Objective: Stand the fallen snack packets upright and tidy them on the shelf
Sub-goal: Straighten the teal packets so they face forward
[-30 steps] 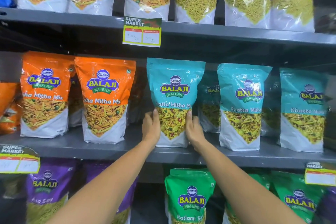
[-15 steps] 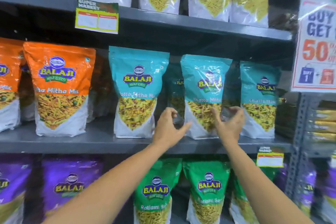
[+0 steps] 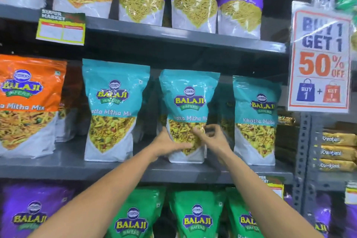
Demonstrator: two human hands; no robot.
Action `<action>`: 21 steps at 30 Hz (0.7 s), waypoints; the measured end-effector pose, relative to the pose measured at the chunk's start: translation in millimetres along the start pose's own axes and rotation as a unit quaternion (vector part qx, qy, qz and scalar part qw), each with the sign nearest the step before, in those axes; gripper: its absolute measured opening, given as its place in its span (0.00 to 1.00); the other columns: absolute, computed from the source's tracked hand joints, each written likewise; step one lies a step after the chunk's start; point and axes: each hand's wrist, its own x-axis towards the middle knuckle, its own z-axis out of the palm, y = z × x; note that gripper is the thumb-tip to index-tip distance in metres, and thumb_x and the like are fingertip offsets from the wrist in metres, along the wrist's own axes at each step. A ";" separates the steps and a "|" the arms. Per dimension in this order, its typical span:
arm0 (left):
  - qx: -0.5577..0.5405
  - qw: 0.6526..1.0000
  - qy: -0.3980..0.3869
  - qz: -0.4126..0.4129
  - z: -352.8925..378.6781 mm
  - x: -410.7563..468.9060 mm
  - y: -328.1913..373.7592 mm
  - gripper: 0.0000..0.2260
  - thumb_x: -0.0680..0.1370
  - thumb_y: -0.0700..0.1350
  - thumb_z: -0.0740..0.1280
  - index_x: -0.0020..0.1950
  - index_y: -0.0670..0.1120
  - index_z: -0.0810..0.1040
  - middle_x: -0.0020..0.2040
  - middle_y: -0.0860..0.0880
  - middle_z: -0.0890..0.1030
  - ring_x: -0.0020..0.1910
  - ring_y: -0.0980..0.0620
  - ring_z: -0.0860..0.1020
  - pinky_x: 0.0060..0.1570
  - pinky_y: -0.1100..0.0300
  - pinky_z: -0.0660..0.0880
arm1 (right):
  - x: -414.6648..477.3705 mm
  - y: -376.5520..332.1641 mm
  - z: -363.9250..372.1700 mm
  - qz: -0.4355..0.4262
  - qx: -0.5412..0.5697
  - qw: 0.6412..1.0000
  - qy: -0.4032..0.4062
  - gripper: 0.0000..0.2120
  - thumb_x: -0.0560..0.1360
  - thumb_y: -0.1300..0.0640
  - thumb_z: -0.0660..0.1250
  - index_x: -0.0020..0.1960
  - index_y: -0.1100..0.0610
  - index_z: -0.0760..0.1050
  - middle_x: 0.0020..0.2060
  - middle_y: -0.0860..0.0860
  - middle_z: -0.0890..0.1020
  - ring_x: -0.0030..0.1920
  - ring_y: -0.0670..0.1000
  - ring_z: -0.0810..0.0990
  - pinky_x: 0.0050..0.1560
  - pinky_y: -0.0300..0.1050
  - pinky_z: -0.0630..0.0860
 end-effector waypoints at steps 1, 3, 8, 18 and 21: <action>0.008 1.000 0.021 -0.001 5.1 -1.3 0.4 0.46 0.54 0.56 0.82 0.66 0.48 0.65 0.60 0.51 0.78 0.58 0.52 0.77 0.63 0.51 0.73 | 7.8 -6.7 -5.4 0.000 0.028 0.999 0.024 0.31 0.58 0.28 0.70 0.50 0.49 0.72 0.45 0.48 0.80 0.46 0.47 0.79 0.41 0.42 0.75; 0.040 0.997 0.063 -0.007 11.4 -4.4 -0.1 0.50 0.52 0.58 0.82 0.67 0.48 0.62 0.60 0.52 0.77 0.59 0.51 0.75 0.63 0.53 0.71 | 28.8 -28.1 -17.6 0.001 0.123 0.989 0.076 0.21 0.65 0.32 0.69 0.44 0.48 0.74 0.43 0.48 0.80 0.45 0.50 0.79 0.45 0.45 0.76; 0.078 0.993 0.086 -0.009 13.3 -8.2 1.4 0.47 0.52 0.59 0.81 0.64 0.49 0.62 0.57 0.53 0.75 0.56 0.52 0.74 0.60 0.57 0.71 | 81.0 -88.0 -25.8 -0.023 0.189 0.980 0.055 0.12 0.75 0.44 0.65 0.42 0.53 0.74 0.43 0.54 0.80 0.39 0.51 0.77 0.37 0.46 0.77; 0.087 0.994 0.071 0.013 15.6 -2.1 -3.2 0.40 0.52 0.61 0.81 0.57 0.54 0.66 0.48 0.64 0.75 0.50 0.59 0.75 0.55 0.63 0.71 | 99.3 -102.8 -23.8 -0.061 0.200 0.967 0.148 0.05 0.74 0.55 0.68 0.41 0.55 0.78 0.35 0.45 0.80 0.40 0.46 0.77 0.33 0.29 0.72; -0.033 0.999 0.028 0.011 0.4 3.8 8.1 0.45 0.55 0.65 0.77 0.67 0.50 0.68 0.56 0.57 0.79 0.55 0.57 0.77 0.58 0.58 0.73 | 79.0 -81.4 -28.9 -0.041 0.192 0.978 0.069 0.20 0.72 0.43 0.69 0.57 0.55 0.75 0.49 0.48 0.81 0.52 0.48 0.78 0.52 0.40 0.77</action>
